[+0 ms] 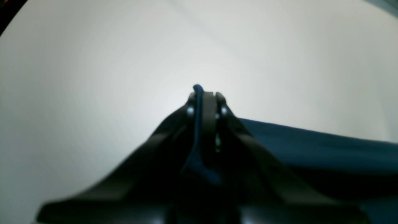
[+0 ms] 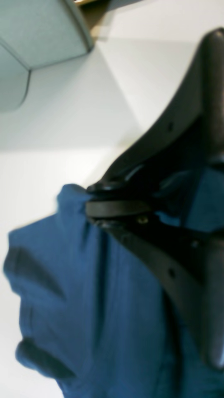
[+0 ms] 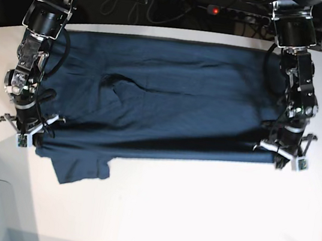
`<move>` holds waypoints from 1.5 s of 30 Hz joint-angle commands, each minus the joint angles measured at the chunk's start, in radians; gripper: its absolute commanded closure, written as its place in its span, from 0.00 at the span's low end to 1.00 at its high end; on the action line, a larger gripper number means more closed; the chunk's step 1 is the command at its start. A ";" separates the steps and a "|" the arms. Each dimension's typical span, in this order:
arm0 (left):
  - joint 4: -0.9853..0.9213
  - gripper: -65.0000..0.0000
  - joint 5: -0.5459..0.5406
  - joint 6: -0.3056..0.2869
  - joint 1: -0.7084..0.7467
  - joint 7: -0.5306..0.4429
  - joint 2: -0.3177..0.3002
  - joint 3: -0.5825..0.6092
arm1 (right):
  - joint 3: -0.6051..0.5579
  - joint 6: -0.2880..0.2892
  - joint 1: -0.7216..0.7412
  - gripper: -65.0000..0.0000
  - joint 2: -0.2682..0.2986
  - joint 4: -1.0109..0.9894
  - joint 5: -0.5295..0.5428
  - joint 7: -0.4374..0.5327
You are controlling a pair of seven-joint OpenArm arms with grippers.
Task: Fold the T-shirt properly
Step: 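Grasp the hem corners and fold them toward the collar, then lay the folded hem down and pull both grippers back toward the robot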
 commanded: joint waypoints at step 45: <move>0.176 0.66 0.001 0.003 0.231 0.082 0.114 -0.105 | 0.002 -0.003 -0.343 0.25 0.043 0.497 0.077 -0.193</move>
